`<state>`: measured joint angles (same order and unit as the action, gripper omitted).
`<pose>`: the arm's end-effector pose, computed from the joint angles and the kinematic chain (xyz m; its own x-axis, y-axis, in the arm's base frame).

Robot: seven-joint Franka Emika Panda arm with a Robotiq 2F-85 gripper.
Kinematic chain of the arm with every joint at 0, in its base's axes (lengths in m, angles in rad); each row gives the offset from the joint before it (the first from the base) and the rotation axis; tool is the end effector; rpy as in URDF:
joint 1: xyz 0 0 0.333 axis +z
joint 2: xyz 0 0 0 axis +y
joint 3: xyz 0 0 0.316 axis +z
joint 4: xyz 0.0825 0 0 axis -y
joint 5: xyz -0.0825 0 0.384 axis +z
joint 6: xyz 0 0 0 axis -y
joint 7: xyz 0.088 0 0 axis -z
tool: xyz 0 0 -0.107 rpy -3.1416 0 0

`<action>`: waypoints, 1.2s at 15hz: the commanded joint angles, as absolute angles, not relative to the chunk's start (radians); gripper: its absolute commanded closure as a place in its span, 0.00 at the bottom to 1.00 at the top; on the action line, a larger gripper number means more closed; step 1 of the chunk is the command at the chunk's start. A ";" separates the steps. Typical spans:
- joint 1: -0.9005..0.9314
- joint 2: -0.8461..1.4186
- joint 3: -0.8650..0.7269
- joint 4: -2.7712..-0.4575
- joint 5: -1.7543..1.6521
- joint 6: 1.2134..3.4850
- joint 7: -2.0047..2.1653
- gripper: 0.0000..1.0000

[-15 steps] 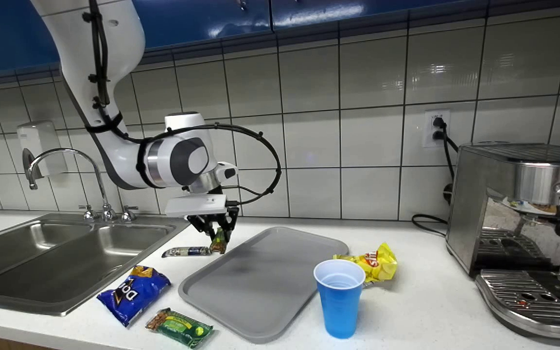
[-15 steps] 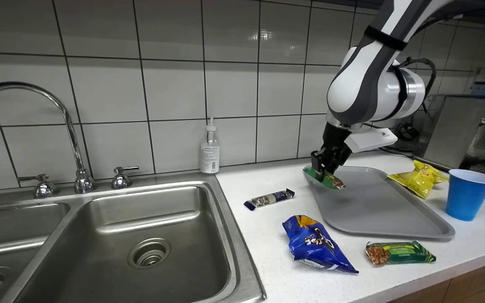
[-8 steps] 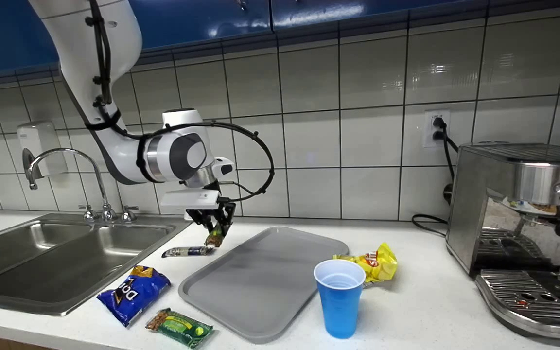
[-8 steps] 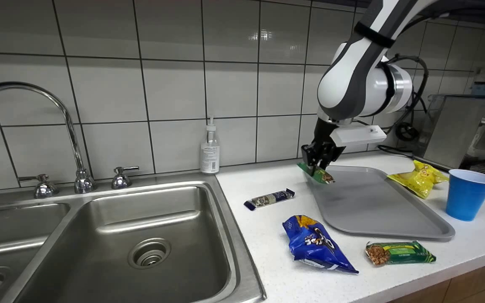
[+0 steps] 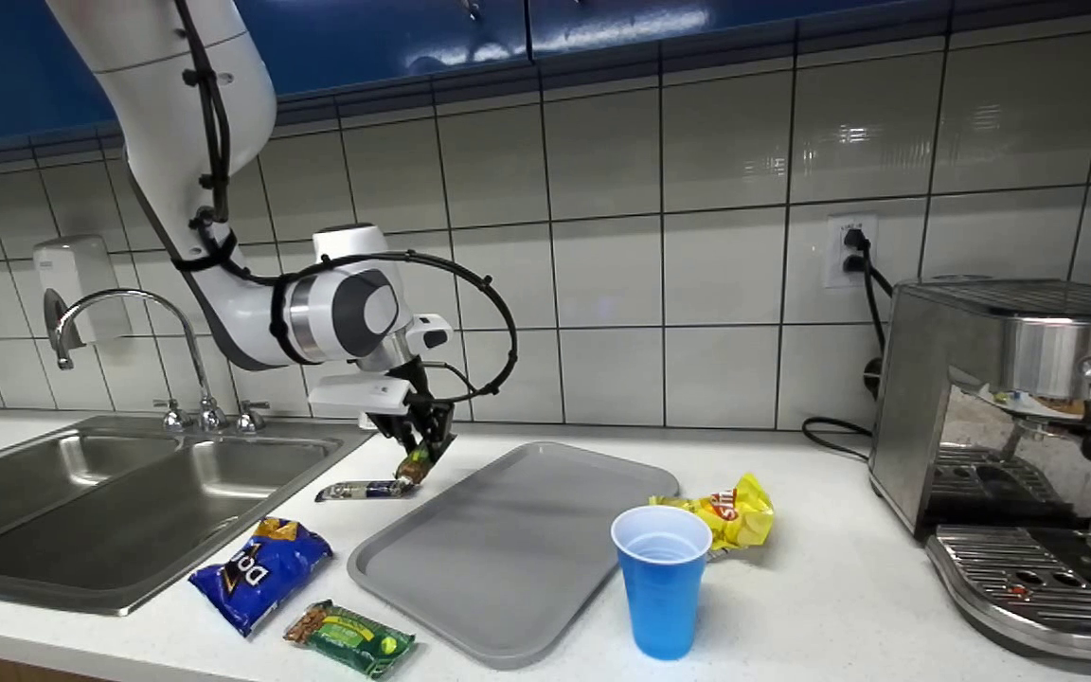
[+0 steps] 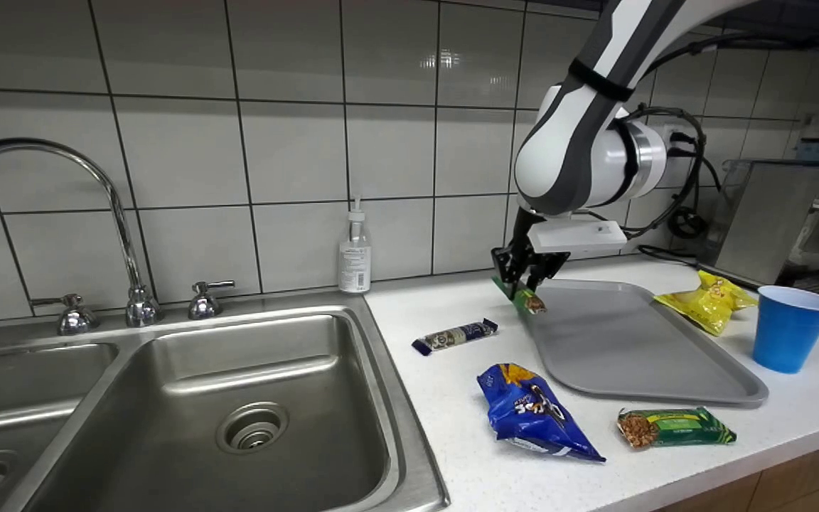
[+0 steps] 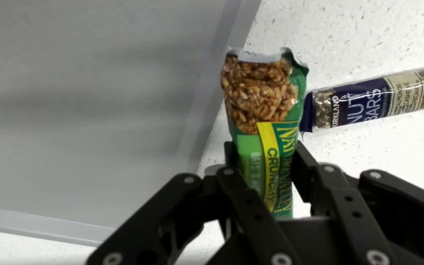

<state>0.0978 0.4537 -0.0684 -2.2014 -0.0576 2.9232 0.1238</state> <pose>0.5780 0.0206 0.2006 0.9630 -0.0246 0.2682 -0.0321 -0.9992 0.0239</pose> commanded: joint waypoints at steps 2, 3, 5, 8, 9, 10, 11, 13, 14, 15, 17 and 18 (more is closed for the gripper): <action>0.166 0.506 -0.126 -2.134 -0.068 2.876 0.210 0.87; 0.176 0.514 -0.134 -2.131 -0.071 2.874 0.216 0.87; 0.188 0.523 -0.142 -2.131 -0.071 2.872 0.224 0.87; 0.205 0.534 -0.152 -2.134 -0.071 2.875 0.231 0.87; 0.208 0.537 -0.155 -2.134 -0.070 2.875 0.234 0.87; 0.211 0.540 -0.156 -2.132 -0.067 2.872 0.239 0.87; 0.213 0.541 -0.157 -2.130 -0.063 2.865 0.247 0.87; 0.216 0.543 -0.158 -2.129 -0.058 2.851 0.262 0.87; 0.219 0.546 -0.161 -2.128 -0.059 2.844 0.273 0.87; 0.226 0.549 -0.168 -2.127 -0.061 2.837 0.287 0.87; 0.230 0.551 -0.170 -2.124 -0.060 2.827 0.305 0.87; 0.231 0.552 -0.171 -2.123 -0.060 2.823 0.311 0.87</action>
<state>0.2089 0.5435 -0.1522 -2.1537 -0.0581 2.8701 0.2657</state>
